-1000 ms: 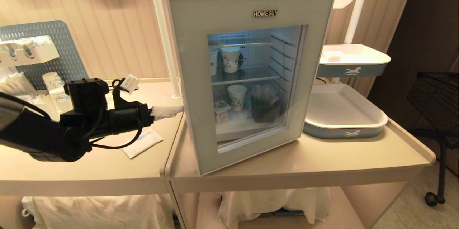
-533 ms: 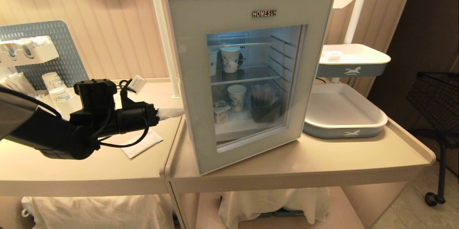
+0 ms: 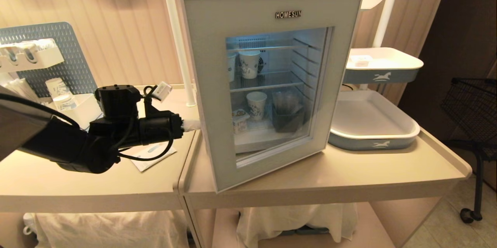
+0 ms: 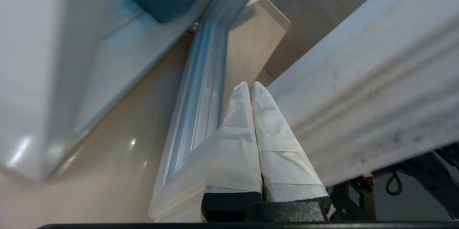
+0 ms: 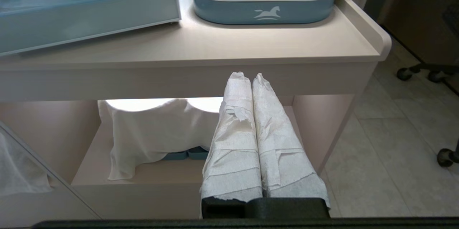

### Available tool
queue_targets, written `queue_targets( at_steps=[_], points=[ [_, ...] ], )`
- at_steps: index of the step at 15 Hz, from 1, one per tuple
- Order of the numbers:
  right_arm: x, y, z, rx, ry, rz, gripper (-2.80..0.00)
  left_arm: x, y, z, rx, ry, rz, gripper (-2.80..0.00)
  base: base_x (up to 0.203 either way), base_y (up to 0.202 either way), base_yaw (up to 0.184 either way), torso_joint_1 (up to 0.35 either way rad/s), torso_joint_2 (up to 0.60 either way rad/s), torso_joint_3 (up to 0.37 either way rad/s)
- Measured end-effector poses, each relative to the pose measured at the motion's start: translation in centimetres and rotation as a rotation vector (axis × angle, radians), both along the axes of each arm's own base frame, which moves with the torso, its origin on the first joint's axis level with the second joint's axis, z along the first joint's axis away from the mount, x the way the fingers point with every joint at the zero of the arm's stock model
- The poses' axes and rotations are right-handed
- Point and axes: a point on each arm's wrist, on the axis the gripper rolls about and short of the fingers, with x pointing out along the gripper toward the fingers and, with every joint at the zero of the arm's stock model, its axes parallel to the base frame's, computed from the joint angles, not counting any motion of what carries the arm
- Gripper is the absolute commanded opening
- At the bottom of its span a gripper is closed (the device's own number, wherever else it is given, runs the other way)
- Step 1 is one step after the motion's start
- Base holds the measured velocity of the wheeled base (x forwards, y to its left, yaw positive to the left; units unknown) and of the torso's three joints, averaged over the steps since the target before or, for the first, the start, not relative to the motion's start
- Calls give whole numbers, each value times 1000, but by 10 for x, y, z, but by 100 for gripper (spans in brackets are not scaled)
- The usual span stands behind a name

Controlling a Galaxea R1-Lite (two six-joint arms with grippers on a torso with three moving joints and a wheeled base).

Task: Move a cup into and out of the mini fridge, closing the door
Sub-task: Open the freezer door

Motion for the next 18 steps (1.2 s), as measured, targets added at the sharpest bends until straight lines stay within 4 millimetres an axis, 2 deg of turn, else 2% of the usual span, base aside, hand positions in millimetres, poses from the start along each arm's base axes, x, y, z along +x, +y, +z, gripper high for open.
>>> queue_targets(
  at_steps=[5,13,15,18],
  points=[
    [0,0,0,-1,0,0,-280,-23,-26,10,-2,-11,-86,-280,0,0,0,0,0,0],
    [0,0,0,0,0,0,-280,-92,-88,21,-4,-13,-333,-280,0,0,0,0,0,0],
    [0,0,0,1,0,0,-280,-103,-96,23,-5,-15,-373,-280,0,0,0,0,0,0],
    [0,0,0,1,0,0,-280,-109,-98,21,-1,-4,-384,-280,0,0,0,0,0,0]
  ],
)
